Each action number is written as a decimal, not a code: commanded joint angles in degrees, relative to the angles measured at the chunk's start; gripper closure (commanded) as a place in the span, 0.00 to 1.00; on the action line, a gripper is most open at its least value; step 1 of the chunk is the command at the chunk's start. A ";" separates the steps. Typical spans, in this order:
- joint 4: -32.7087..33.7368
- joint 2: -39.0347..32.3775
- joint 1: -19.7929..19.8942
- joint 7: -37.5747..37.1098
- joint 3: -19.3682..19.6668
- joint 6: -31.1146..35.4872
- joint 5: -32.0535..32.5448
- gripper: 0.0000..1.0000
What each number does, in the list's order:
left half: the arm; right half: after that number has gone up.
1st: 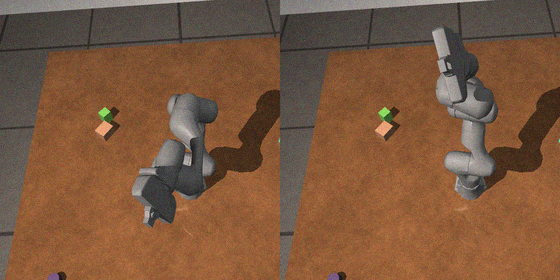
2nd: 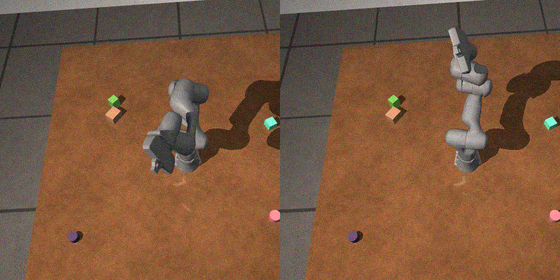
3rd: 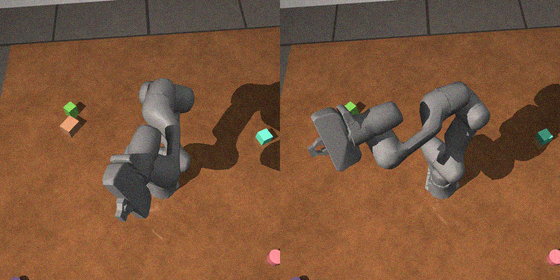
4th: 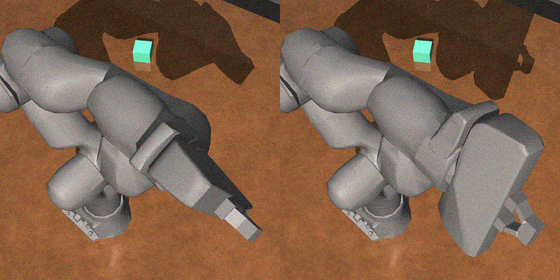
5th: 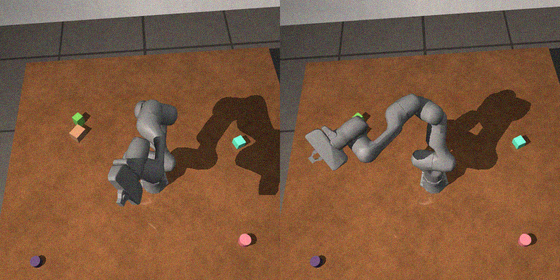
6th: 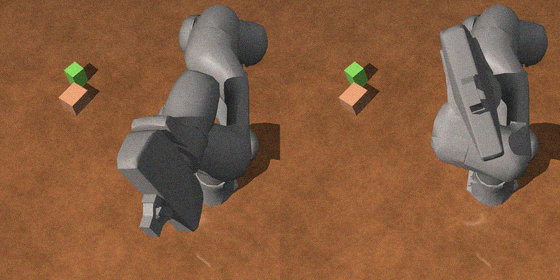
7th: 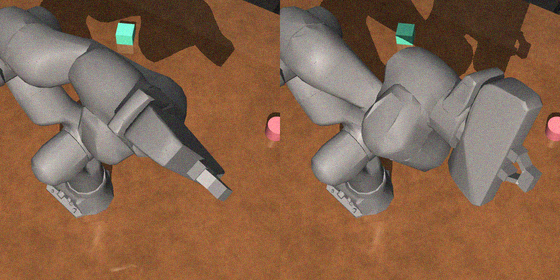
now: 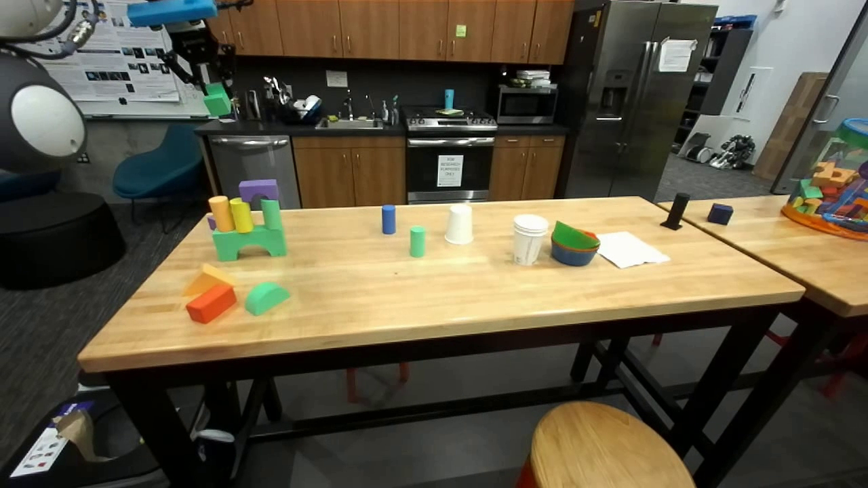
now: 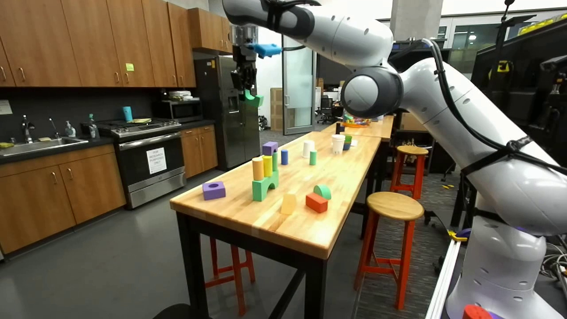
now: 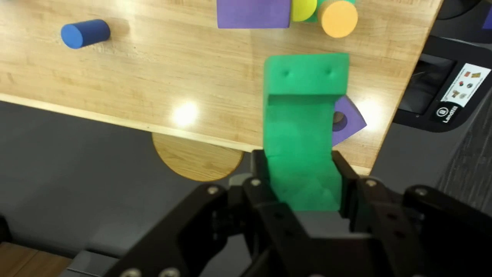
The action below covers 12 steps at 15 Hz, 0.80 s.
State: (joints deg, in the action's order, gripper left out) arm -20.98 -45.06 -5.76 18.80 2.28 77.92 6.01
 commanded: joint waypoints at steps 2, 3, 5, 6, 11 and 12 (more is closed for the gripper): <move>-1.19 1.39 3.75 -3.79 -0.43 -0.26 -1.20 0.84; -1.19 1.46 4.42 -4.26 -0.25 -0.34 -1.07 0.84; -1.33 1.40 6.01 -5.09 -0.19 -0.51 -1.21 0.84; -1.39 1.46 6.82 -5.63 -0.14 -0.72 -1.32 0.84; -0.03 0.14 9.39 -6.60 -0.09 -2.32 -1.46 0.84; 0.41 -0.19 9.72 -6.17 -0.20 -2.56 -1.53 0.84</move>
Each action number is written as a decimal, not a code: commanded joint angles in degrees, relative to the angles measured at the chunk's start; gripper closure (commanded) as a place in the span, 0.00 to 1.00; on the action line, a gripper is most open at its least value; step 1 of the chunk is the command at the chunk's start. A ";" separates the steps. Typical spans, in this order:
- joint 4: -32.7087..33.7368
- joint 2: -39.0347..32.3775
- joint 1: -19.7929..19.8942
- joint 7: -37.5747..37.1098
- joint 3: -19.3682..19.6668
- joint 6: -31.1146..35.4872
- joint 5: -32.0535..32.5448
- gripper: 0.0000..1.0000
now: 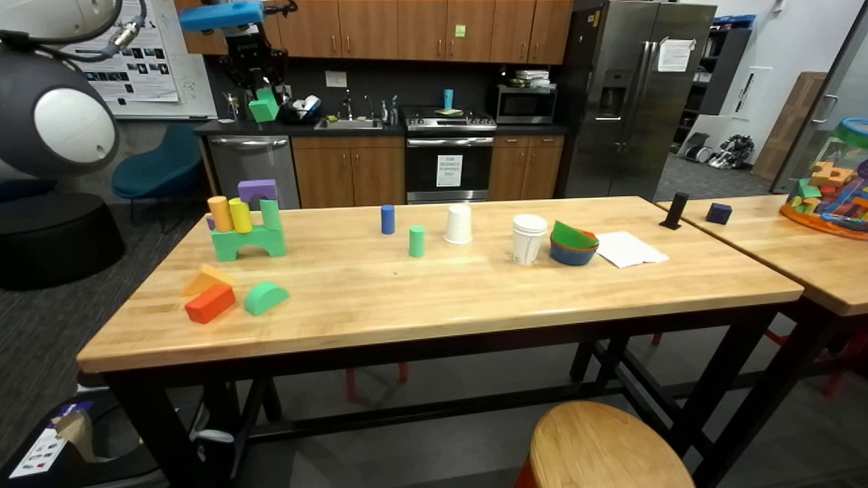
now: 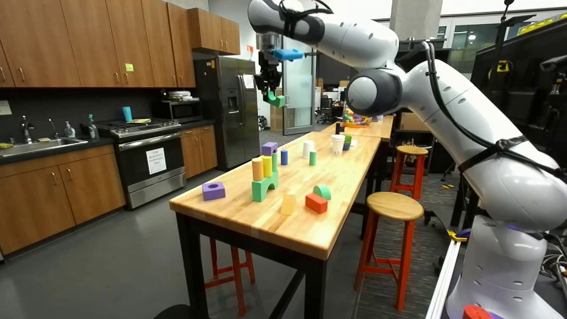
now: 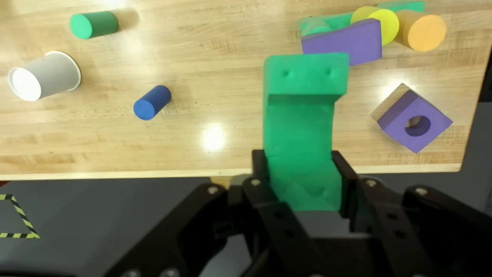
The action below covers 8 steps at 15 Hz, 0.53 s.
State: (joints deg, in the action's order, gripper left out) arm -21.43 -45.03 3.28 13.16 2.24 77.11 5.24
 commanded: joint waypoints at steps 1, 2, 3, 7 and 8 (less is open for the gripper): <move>0.92 -0.18 0.94 -0.12 -0.23 -2.05 -0.81 0.84; 0.92 -0.18 1.23 0.50 -0.43 -2.33 -1.04 0.84; 0.84 -0.12 1.38 1.07 -0.51 -2.81 -1.15 0.84; 0.54 0.51 1.87 2.18 0.00 -5.72 -0.83 0.84; 0.15 0.99 2.01 2.39 0.12 -6.40 -0.66 0.84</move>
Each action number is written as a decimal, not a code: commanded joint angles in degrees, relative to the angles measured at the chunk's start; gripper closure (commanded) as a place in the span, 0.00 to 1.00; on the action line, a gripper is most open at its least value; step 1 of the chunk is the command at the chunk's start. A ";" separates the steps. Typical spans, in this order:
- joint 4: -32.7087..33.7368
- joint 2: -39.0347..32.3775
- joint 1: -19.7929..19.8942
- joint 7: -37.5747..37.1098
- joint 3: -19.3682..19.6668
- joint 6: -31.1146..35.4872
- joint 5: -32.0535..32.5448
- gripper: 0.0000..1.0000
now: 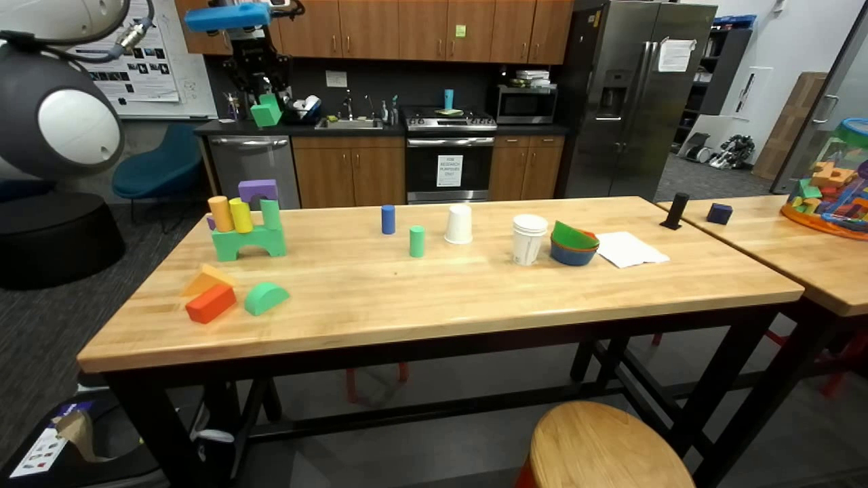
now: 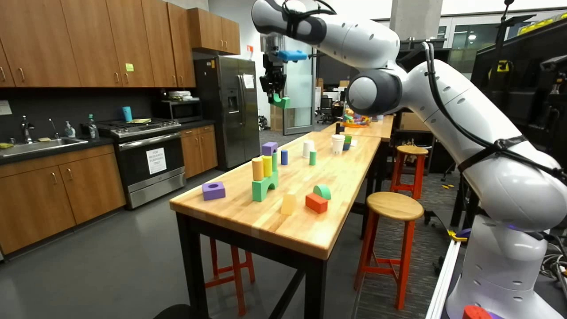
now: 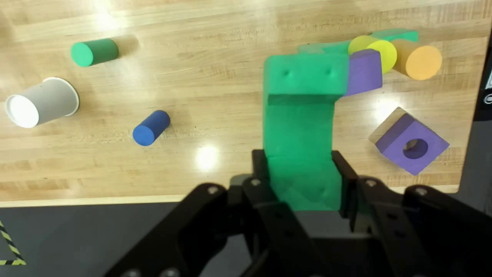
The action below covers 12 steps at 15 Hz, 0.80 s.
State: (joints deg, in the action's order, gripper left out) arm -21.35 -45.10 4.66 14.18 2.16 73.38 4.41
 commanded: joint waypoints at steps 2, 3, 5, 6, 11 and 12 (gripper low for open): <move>-0.59 2.06 1.04 2.06 0.28 -3.39 0.27 0.84; -0.97 2.60 1.40 2.47 0.10 -3.60 -0.02 0.84; -1.05 3.29 2.12 2.22 -0.18 -4.43 -0.64 0.84; -1.13 3.51 2.53 2.00 -0.40 -4.93 -1.08 0.84; -0.93 2.77 2.56 1.85 -0.43 -3.45 -1.57 0.59; -0.29 2.29 2.57 1.85 -0.44 -3.74 -1.57 0.59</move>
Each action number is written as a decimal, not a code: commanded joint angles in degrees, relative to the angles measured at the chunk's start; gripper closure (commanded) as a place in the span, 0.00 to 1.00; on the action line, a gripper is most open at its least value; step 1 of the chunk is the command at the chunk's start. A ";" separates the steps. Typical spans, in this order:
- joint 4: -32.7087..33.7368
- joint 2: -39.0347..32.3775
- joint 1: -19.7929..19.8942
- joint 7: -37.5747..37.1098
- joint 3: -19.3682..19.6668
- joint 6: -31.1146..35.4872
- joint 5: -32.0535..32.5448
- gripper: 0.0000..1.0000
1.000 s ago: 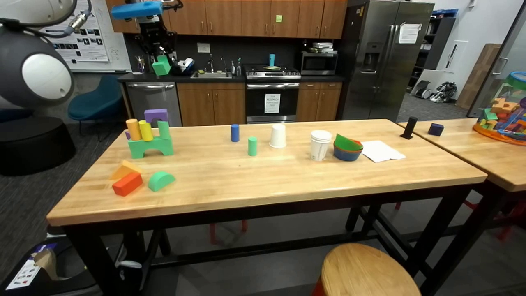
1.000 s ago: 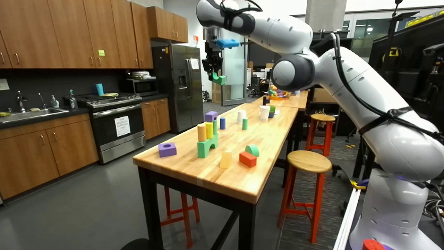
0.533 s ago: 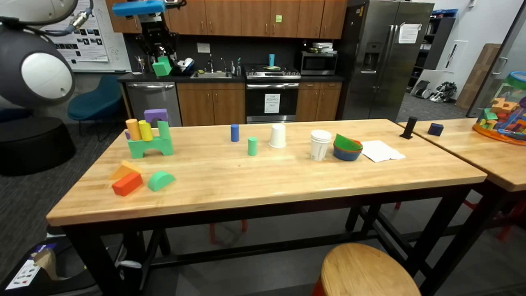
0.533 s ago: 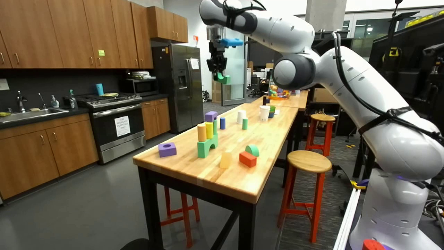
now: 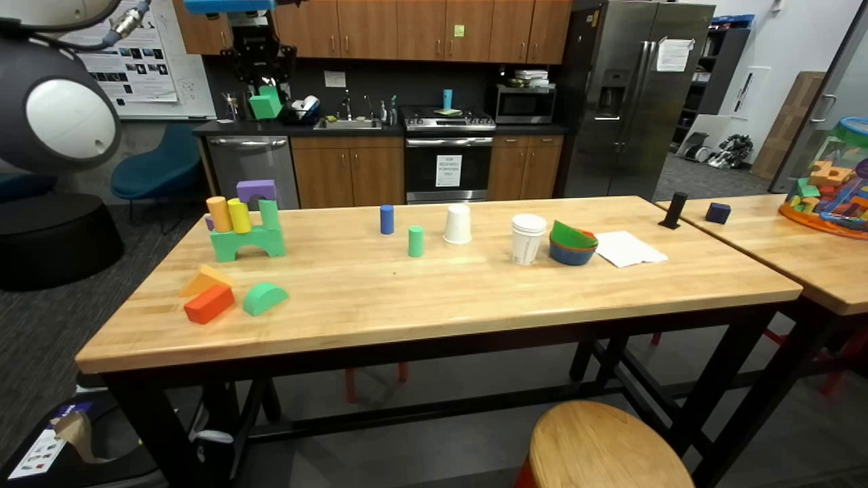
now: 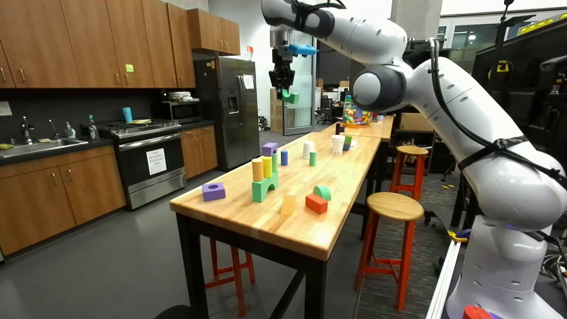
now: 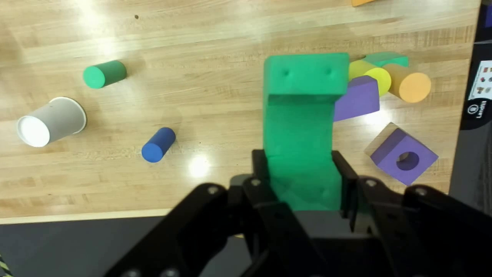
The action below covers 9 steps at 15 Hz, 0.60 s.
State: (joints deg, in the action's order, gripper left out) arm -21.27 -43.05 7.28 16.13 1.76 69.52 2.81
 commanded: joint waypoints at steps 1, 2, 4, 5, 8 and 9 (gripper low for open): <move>0.07 -0.16 -0.09 -0.10 -0.04 -0.05 0.03 0.59; 0.30 -0.39 -0.18 -0.12 -0.04 -0.15 0.04 0.59; 0.57 -0.56 -0.24 -0.12 -0.05 -0.28 0.05 0.59; 0.57 -0.57 -0.22 -0.12 -0.04 -0.28 0.05 0.59; 0.53 -0.75 -0.93 0.01 -0.05 -0.24 0.30 0.84; 0.65 -0.78 -1.33 0.10 0.28 -0.20 0.86 0.84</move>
State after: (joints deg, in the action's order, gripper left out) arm -21.38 -43.44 6.88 16.11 1.73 69.55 2.82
